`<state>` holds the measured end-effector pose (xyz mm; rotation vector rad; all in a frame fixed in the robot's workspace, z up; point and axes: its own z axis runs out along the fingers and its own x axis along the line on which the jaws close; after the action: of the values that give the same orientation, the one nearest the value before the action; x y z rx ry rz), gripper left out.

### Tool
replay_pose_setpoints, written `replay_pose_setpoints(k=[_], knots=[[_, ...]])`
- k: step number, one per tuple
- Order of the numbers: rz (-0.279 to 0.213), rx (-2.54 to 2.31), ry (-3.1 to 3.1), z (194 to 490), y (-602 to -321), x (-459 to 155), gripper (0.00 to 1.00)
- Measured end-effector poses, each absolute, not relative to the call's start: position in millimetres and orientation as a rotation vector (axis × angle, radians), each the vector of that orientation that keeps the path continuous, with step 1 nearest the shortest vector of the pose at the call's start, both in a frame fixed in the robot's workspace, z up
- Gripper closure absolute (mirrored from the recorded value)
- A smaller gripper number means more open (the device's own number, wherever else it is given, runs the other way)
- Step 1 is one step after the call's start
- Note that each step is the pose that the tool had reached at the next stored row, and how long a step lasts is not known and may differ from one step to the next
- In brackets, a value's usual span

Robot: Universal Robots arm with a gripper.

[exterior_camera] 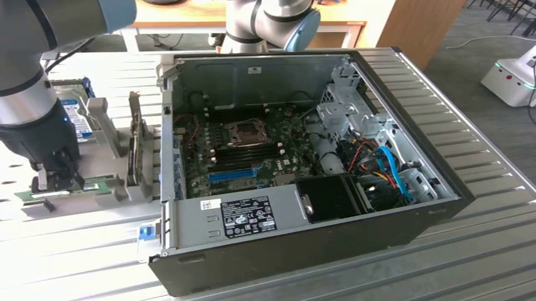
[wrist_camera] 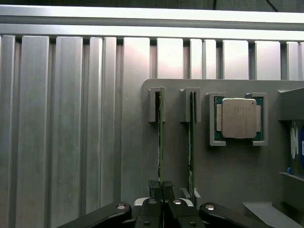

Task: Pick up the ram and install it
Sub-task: 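Pick up the ram and move it above insertion slot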

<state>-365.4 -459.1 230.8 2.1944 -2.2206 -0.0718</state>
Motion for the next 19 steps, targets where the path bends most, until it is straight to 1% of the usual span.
replay_pose_setpoints(k=[19], knots=[[-0.072,2.194,-2.221,276,-459,-365,0.88]])
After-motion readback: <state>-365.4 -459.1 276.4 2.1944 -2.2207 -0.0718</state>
